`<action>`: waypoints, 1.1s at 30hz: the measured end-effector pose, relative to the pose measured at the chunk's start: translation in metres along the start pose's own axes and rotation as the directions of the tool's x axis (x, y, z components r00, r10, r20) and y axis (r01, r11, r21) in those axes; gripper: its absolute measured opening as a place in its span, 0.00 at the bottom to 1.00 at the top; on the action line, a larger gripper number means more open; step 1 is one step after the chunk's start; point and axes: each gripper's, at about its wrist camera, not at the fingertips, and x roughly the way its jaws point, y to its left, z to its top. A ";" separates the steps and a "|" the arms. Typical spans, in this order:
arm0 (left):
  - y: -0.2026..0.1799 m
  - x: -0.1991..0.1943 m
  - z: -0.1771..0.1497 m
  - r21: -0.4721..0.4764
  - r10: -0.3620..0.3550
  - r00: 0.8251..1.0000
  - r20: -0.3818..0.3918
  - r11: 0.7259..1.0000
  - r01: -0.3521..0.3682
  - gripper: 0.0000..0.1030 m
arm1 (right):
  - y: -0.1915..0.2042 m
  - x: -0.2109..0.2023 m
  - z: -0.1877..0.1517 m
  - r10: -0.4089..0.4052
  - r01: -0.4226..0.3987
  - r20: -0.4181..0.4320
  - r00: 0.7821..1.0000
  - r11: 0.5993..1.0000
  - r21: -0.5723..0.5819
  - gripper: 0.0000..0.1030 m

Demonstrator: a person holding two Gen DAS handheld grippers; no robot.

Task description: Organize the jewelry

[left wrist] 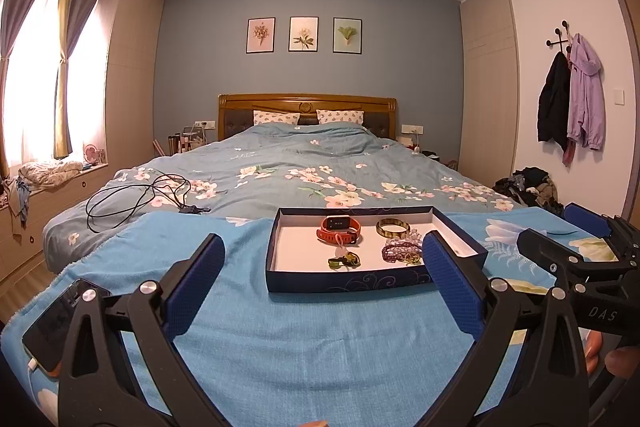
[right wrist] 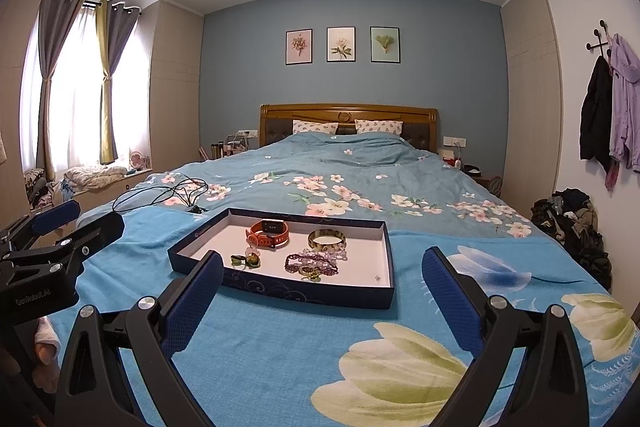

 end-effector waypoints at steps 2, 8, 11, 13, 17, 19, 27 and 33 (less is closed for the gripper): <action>0.000 0.000 0.000 0.002 0.001 1.000 -0.001 1.000 -0.001 0.94 | 0.000 -0.001 0.000 -0.001 0.001 -0.002 1.000 1.000 0.002 0.93; 0.000 -0.001 -0.001 0.000 -0.001 1.000 -0.001 1.000 0.001 0.94 | 0.000 -0.003 0.000 -0.002 0.002 0.000 1.000 1.000 0.003 0.93; 0.000 0.000 0.000 0.001 0.000 1.000 -0.001 1.000 0.000 0.94 | -0.001 -0.003 0.000 -0.002 0.002 0.002 1.000 1.000 0.002 0.93; 0.000 -0.001 0.000 0.001 0.000 1.000 -0.001 1.000 0.000 0.94 | -0.001 -0.004 0.000 -0.003 0.003 0.004 1.000 1.000 0.003 0.93; 0.000 0.000 0.000 0.001 -0.001 1.000 -0.004 1.000 0.001 0.94 | -0.002 -0.004 0.000 -0.003 0.003 0.001 1.000 1.000 0.007 0.93; 0.000 -0.001 -0.001 0.000 -0.001 1.000 -0.003 1.000 0.001 0.94 | -0.001 -0.004 0.001 -0.003 0.003 0.001 1.000 1.000 0.006 0.93; -0.002 0.000 -0.003 0.001 -0.003 1.000 -0.004 1.000 0.003 0.94 | -0.001 -0.004 0.001 -0.002 0.002 0.000 1.000 1.000 0.008 0.93; -0.003 0.000 -0.005 -0.002 -0.004 1.000 -0.004 1.000 0.004 0.94 | -0.002 -0.003 0.001 -0.002 0.002 0.001 1.000 1.000 0.012 0.93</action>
